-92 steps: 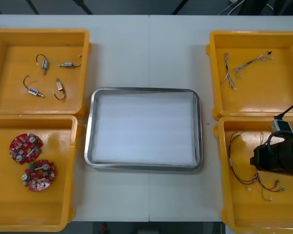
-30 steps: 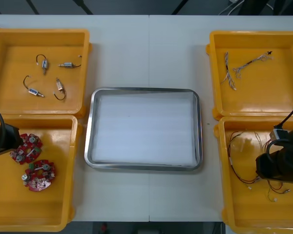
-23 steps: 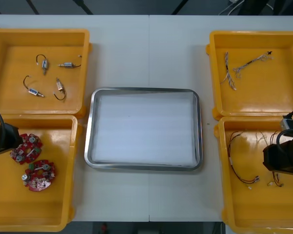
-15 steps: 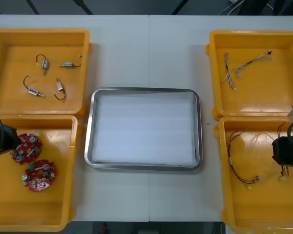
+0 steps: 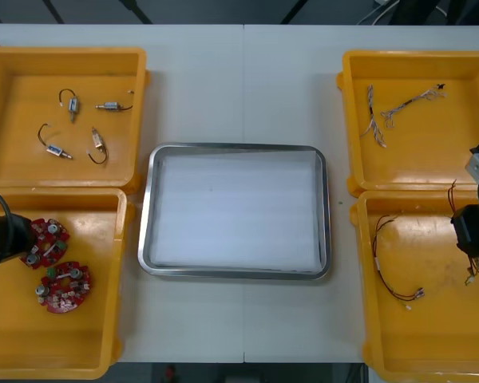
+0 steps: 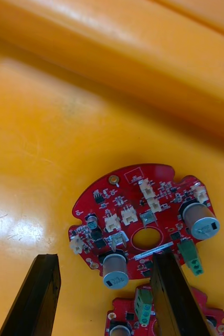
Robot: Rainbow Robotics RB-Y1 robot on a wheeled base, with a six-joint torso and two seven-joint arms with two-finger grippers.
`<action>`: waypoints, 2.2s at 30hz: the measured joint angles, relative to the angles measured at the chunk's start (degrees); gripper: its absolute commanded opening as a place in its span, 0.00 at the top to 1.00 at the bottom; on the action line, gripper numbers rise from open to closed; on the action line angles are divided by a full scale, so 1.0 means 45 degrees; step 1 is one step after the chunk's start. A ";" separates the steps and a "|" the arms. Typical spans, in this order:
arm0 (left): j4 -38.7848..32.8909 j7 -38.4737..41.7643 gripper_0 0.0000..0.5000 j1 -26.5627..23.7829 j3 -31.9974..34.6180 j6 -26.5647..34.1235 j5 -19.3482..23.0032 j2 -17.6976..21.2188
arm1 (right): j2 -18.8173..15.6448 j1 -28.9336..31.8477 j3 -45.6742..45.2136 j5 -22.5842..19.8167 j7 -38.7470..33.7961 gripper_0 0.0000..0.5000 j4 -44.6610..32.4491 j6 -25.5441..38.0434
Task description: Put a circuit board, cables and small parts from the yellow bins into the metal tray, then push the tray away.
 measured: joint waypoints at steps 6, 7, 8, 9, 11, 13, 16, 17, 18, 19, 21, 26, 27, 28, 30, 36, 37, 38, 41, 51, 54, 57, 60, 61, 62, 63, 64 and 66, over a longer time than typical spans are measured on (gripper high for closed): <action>0.0187 0.0000 0.00 0.0003 -0.0387 -0.0262 -0.0142 0.0000 | 0.0000 -0.1045 -0.0045 -0.1015 0.0094 1.00 -0.0016 0.0548; 0.0206 0.0000 0.00 0.0004 -0.0429 -0.0277 -0.0148 0.0000 | 0.0000 -0.1187 -0.0045 -0.1123 0.0309 1.00 -0.0021 0.0549; 0.0220 0.0000 0.00 0.0006 -0.0456 -0.0279 -0.0148 0.0000 | 0.0000 -0.1335 -0.0045 -0.1194 0.0679 1.00 -0.0027 0.0549; 0.0225 0.0000 0.00 0.0007 -0.0474 -0.0280 -0.0148 0.0000 | 0.0000 -0.1474 -0.0045 -0.1234 0.1145 1.00 -0.0036 0.0550; 0.0230 0.0000 0.00 0.0016 -0.0493 -0.0281 -0.0148 0.0000 | 0.0000 -0.1717 -0.0046 -0.1304 0.2163 1.00 -0.0051 0.0550; 0.0239 0.0000 0.00 0.0037 -0.0493 -0.0282 -0.0148 0.0000 | 0.0000 -0.1934 -0.0046 -0.1404 0.2681 1.00 -0.0053 0.0551; 0.0261 0.0000 0.00 0.0076 -0.0493 -0.0282 -0.0142 0.0000 | 0.0000 -0.2205 -0.0046 -0.1665 0.2708 1.00 -0.0055 0.0552; 0.0264 0.0000 0.00 0.0089 -0.0493 -0.0283 -0.0138 0.0000 | 0.0000 -0.2286 -0.0046 -0.1776 0.2709 1.00 -0.0055 0.0552; 0.0265 0.0000 0.00 0.0102 -0.0494 -0.0283 -0.0132 0.0000 | 0.0000 -0.2364 -0.0046 -0.1913 0.2709 1.00 -0.0056 0.0553; 0.0266 0.0000 0.00 0.0109 -0.0494 -0.0285 -0.0129 0.0000 | -0.0001 -0.2436 -0.0046 -0.2032 0.2709 1.00 -0.0056 0.0553; 0.0269 0.0000 0.00 0.0116 -0.0501 -0.0322 -0.0129 0.0000 | -0.0008 -0.2577 -0.0046 -0.2276 0.2710 1.00 -0.0057 0.0556; 0.0272 0.0000 0.00 0.0117 -0.0571 -0.0518 -0.0129 0.0000 | -0.0264 -0.2839 -0.0047 -0.3063 0.2710 1.00 -0.0058 0.0561; 0.0273 0.0000 0.00 0.0117 -0.0584 -0.0542 -0.0129 0.0000 | -0.0358 -0.2867 -0.0047 -0.3205 0.2711 1.00 -0.0059 0.0561; 0.0273 0.0000 0.00 0.0117 -0.0593 -0.0554 -0.0129 0.0000 | -0.0449 -0.2882 -0.0047 -0.3331 0.2711 1.00 -0.0061 0.0562; 0.0275 0.0000 0.00 0.0117 -0.0635 -0.0598 -0.0129 0.0000 | -0.0659 -0.2888 -0.0047 -0.3613 0.2711 1.00 -0.0065 0.0562; 0.0282 0.0000 0.00 0.0118 -0.0705 -0.0621 -0.0131 0.0000 | -0.1013 -0.2888 -0.0047 -0.3873 0.2711 1.00 -0.0072 0.0564; 0.0284 0.0000 0.00 0.0118 -0.0733 -0.0622 -0.0137 0.0000 | -0.1018 -0.2888 -0.0047 -0.3875 0.2711 1.00 -0.0073 0.0564; 0.0286 0.0000 0.00 0.0118 -0.0773 -0.0628 -0.0149 0.0000 | -0.1018 -0.2888 -0.0047 -0.3875 0.2711 1.00 -0.0074 0.0564; 0.0290 0.0000 0.00 0.0118 -0.0948 -0.0766 -0.0272 0.0000 | -0.1019 -0.2888 -0.0047 -0.3875 0.2711 1.00 -0.0075 0.0565; 0.0301 0.0000 0.00 0.0126 -0.1114 -0.0866 -0.0375 0.0000 | -0.1021 -0.2887 -0.0047 -0.3481 0.2711 1.00 -0.0078 0.0580; 0.0311 0.0000 0.00 0.0128 -0.1155 -0.0869 -0.0400 0.0000 | -0.1021 -0.2887 -0.0047 -0.3472 0.2711 1.00 -0.0079 0.0582; 0.0323 0.0000 0.00 0.0130 -0.1202 -0.0890 -0.0419 0.0000 | -0.1021 -0.2887 -0.0047 -0.3471 0.2711 1.00 -0.0080 0.0584; 0.0343 0.0000 0.00 0.0144 -0.1207 -0.0917 -0.0421 0.0000 | -0.1021 -0.2887 -0.0047 -0.3470 0.2711 1.00 -0.0083 0.0584; 0.0352 0.0000 0.00 0.0152 -0.1207 -0.0927 -0.0421 0.0000 | -0.1021 -0.2887 -0.0047 -0.3470 0.2711 1.00 -0.0083 0.0585; 0.0361 0.0000 0.09 0.0159 -0.1208 -0.0928 -0.0421 0.0000 | -0.1021 -0.2887 -0.0047 -0.3470 0.2711 1.00 -0.0083 0.0585; 0.0371 0.0000 0.20 0.0164 -0.1208 -0.0929 -0.0421 0.0000 | -0.1021 -0.2887 -0.0047 -0.3470 0.2711 1.00 -0.0084 0.0585; 0.0380 0.0000 0.29 0.0167 -0.1208 -0.0929 -0.0421 0.0000 | -0.1021 -0.2887 -0.0047 -0.3470 0.2711 1.00 -0.0084 0.0585; 0.0393 0.0000 0.72 0.0167 -0.1208 -0.0929 -0.0421 0.0000 | -0.1021 -0.2887 -0.0047 -0.3469 0.2711 1.00 -0.0086 0.0585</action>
